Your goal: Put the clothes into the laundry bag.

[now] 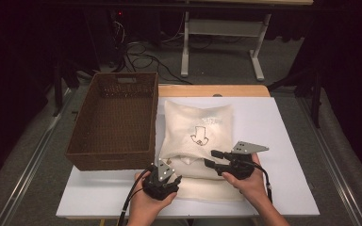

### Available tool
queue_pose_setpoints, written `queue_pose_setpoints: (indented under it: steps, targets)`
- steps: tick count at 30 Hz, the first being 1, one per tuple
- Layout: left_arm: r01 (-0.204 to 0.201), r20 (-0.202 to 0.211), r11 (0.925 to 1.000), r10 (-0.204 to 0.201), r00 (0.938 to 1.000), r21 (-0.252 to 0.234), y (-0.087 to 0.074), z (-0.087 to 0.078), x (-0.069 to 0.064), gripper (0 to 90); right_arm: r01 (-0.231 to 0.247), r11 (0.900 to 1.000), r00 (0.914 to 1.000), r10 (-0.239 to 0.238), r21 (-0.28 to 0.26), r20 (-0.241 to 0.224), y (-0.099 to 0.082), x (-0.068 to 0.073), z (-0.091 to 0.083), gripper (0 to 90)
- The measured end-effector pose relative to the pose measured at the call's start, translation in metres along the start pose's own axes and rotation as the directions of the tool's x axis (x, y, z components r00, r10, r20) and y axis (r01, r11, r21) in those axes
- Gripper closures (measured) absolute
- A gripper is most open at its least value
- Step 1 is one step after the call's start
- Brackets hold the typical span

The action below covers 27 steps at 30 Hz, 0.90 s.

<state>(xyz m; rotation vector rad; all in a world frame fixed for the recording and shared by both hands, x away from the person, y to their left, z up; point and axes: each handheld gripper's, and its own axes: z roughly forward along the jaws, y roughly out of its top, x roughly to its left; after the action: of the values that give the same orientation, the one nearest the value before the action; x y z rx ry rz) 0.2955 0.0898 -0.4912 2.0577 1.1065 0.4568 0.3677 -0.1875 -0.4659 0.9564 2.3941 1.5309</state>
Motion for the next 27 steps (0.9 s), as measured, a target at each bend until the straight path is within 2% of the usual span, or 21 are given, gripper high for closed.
queue_pose_setpoints:
  steps: [2, 3, 5, 6, 7, 9, 10, 11, 12, 14, 15, 17, 18, 21, 24, 25, 26, 27]
  targets:
    - [0.015, -0.006, 0.9999, -0.015, 0.9999, -0.005, -0.009, -0.008, 0.006, 51.0, 0.01, 0.9999, 0.9989, -0.01, 0.003, 0.045, -0.002, 0.0, -0.009, 29.7]
    - [0.015, -0.006, 0.9999, -0.015, 0.9999, -0.005, -0.009, -0.008, 0.006, 50.5, 0.01, 0.9999, 0.9989, -0.01, 0.003, 0.045, -0.002, 0.0, -0.009, 29.7]
    - [0.049, -0.003, 0.9985, -0.049, 0.9988, -0.023, -0.015, -0.016, 0.014, 50.4, -0.002, 1.0, 0.9969, 0.002, 0.001, 0.079, -0.006, -0.001, -0.015, 24.9]
    - [0.063, -0.021, 0.9975, -0.064, 0.9977, -0.032, -0.018, -0.023, 0.019, 50.3, -0.011, 0.9999, 0.9934, 0.01, 0.008, 0.114, -0.01, -0.002, -0.02, 22.4]
    - [0.063, -0.021, 0.9975, -0.064, 0.9977, -0.032, -0.018, -0.023, 0.019, 50.3, -0.011, 0.9999, 0.9934, 0.01, 0.008, 0.114, -0.01, -0.002, -0.02, 22.4]
    - [0.08, -0.036, 0.9954, -0.082, 0.996, -0.052, -0.02, -0.03, 0.025, 50.4, -0.023, 0.9997, 0.9885, 0.022, 0.003, 0.15, -0.016, -0.003, -0.025, 21.7]
    - [0.096, -0.045, 0.9932, -0.099, 0.9941, -0.066, -0.021, -0.035, 0.03, 51.0, -0.041, 0.9991, 0.9834, 0.041, -0.005, 0.177, -0.021, -0.003, -0.031, 22.2]
    - [0.096, -0.045, 0.9932, -0.099, 0.9941, -0.066, -0.021, -0.035, 0.03, 50.5, -0.041, 0.9991, 0.9834, 0.041, -0.005, 0.177, -0.021, -0.003, -0.031, 22.2]
    - [0.117, -0.019, 0.9907, -0.118, 0.9928, -0.071, -0.021, -0.036, 0.033, 50.5, -0.051, 0.9987, 0.981, 0.052, -0.008, 0.187, -0.024, -0.003, -0.033, 22.9]
    - [0.178, 0.04, 0.9809, -0.175, 0.9838, -0.079, -0.021, -0.033, 0.039, 48.7, -0.062, 0.9979, 0.9778, 0.064, -0.017, 0.2, -0.028, -0.001, -0.037, 24.5]
    - [0.187, 0.057, 0.979, -0.183, 0.9815, -0.081, -0.02, -0.032, 0.04, 47.9, -0.069, 0.9974, 0.9764, 0.072, -0.023, 0.204, -0.03, 0.0, -0.038, 25.3]
    - [0.182, 0.064, 0.9803, -0.177, 0.9821, -0.077, -0.016, -0.026, 0.038, 46.4, -0.074, 0.9969, 0.9745, 0.078, -0.026, 0.21, -0.032, 0.003, -0.04, 26.0]
    - [0.17, 0.068, 0.9837, -0.165, 0.9839, -0.061, -0.013, -0.021, 0.037, 45.9, -0.079, 0.9965, 0.9721, 0.083, -0.027, 0.219, -0.034, 0.005, -0.041, 26.3]
    - [0.173, 0.068, 0.9841, -0.17, 0.9832, -0.042, -0.011, -0.016, 0.038, 45.5, -0.098, 0.9949, 0.9675, 0.101, -0.024, 0.232, -0.037, 0.004, -0.041, 28.5]
    - [0.167, 0.05, 0.9858, -0.166, 0.9849, -0.017, -0.011, -0.009, 0.042, 45.8, -0.129, 0.9916, 0.9636, 0.128, -0.013, 0.234, -0.04, -0.001, -0.039, 40.1]
    - [0.168, 0.051, 0.9858, -0.167, 0.9846, -0.009, -0.011, -0.007, 0.044, 45.8, -0.129, 0.9916, 0.9636, 0.128, -0.013, 0.234, -0.04, -0.001, -0.039, 40.1]
    - [0.171, 0.059, 0.9852, -0.171, 0.9835, -0.005, -0.012, -0.006, 0.047, 45.5, -0.139, 0.9901, 0.9637, 0.14, -0.02, 0.228, -0.039, -0.001, -0.039, 45.3]
    - [0.176, 0.07, 0.9845, -0.175, 0.9821, -0.001, -0.012, -0.005, 0.049, 45.6, -0.133, 0.9906, 0.9686, 0.137, -0.031, 0.208, -0.039, -0.001, -0.039, 51.6]
